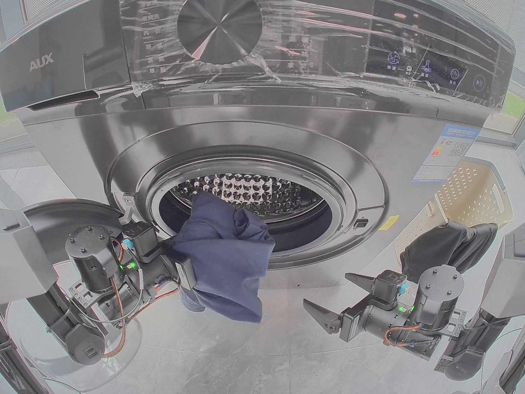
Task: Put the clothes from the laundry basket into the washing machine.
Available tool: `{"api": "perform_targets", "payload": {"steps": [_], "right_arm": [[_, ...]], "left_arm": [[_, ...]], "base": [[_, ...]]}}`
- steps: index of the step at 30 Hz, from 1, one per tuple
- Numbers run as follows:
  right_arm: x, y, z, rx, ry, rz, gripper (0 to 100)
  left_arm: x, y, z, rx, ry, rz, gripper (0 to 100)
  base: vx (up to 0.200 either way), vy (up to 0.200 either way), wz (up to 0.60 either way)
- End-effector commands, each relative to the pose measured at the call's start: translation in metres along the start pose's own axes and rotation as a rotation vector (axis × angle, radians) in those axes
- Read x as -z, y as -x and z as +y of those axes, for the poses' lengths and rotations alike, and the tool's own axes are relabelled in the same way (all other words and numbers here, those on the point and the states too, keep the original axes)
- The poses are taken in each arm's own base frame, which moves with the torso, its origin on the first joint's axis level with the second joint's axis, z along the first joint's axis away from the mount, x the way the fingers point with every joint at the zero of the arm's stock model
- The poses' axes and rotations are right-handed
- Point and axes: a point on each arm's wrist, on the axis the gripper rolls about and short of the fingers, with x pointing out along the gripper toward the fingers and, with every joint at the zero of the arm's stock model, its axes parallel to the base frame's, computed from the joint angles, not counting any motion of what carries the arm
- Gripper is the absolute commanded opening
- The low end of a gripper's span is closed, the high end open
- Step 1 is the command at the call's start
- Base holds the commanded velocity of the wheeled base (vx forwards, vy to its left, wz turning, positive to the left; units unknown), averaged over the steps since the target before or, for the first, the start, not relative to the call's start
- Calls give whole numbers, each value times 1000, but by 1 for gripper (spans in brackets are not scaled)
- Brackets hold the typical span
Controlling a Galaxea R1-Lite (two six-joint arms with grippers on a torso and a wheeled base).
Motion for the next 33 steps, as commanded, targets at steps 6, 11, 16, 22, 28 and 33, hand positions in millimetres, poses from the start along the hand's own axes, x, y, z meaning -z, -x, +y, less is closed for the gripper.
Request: {"api": "perform_targets", "payload": {"steps": [6,11,16,22,28,33], "right_arm": [[1,2,14,-52,9,0,100],[2,3,14,-51,9,3,100],[1,3,15,-55,9,2,100],[1,3,15,-58,9,1,100],[1,3,15,-58,9,1,100],[2,2,15,-57,9,6,100]], "left_arm": [[4,-24,-28,61,9,-18,0],[20,-46,-31,50,-1,1,0],[31,-81,-31,49,12,-28,0],[29,-125,-24,28,15,-135,0],[40,-159,-23,24,16,-160,0],[36,-189,-14,4,19,-180,0]], "base": [[0,0,0],[0,0,0],[0,0,0],[0,0,0],[0,0,0],[0,0,0]]}}
